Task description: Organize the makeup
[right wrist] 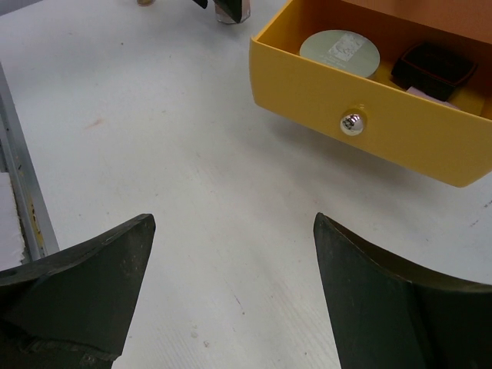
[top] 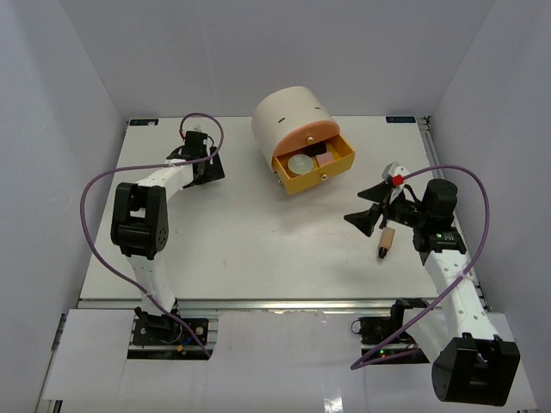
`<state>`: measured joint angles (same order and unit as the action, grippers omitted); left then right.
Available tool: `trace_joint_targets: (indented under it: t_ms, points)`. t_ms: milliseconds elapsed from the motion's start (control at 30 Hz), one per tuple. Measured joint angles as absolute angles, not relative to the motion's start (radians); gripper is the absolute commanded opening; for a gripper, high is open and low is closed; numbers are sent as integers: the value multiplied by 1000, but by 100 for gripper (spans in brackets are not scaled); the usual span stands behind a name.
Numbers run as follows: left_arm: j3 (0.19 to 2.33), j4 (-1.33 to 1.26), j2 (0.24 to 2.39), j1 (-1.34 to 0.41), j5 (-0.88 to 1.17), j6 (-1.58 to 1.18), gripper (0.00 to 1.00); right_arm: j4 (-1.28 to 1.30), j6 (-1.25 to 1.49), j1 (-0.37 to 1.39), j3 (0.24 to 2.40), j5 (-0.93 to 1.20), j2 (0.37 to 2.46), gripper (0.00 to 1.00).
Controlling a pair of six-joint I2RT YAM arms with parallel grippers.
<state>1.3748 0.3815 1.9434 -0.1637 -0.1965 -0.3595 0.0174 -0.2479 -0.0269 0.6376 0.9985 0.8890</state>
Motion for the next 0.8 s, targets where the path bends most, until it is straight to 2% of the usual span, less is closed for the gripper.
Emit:
trace_joint_targets:
  t_ms: [567,733,800]
  points:
    - [1561,452,2124,-130,-252,-300,96,-3,-235,-54,637,1017,890,90]
    - [1587,459,2133,-125,-252,-294,81,-3,-235,-64,637,1026,890,90]
    - [1589,460,2133,-125,-253,-293,72,-3,-235,-66,637,1028,890,90]
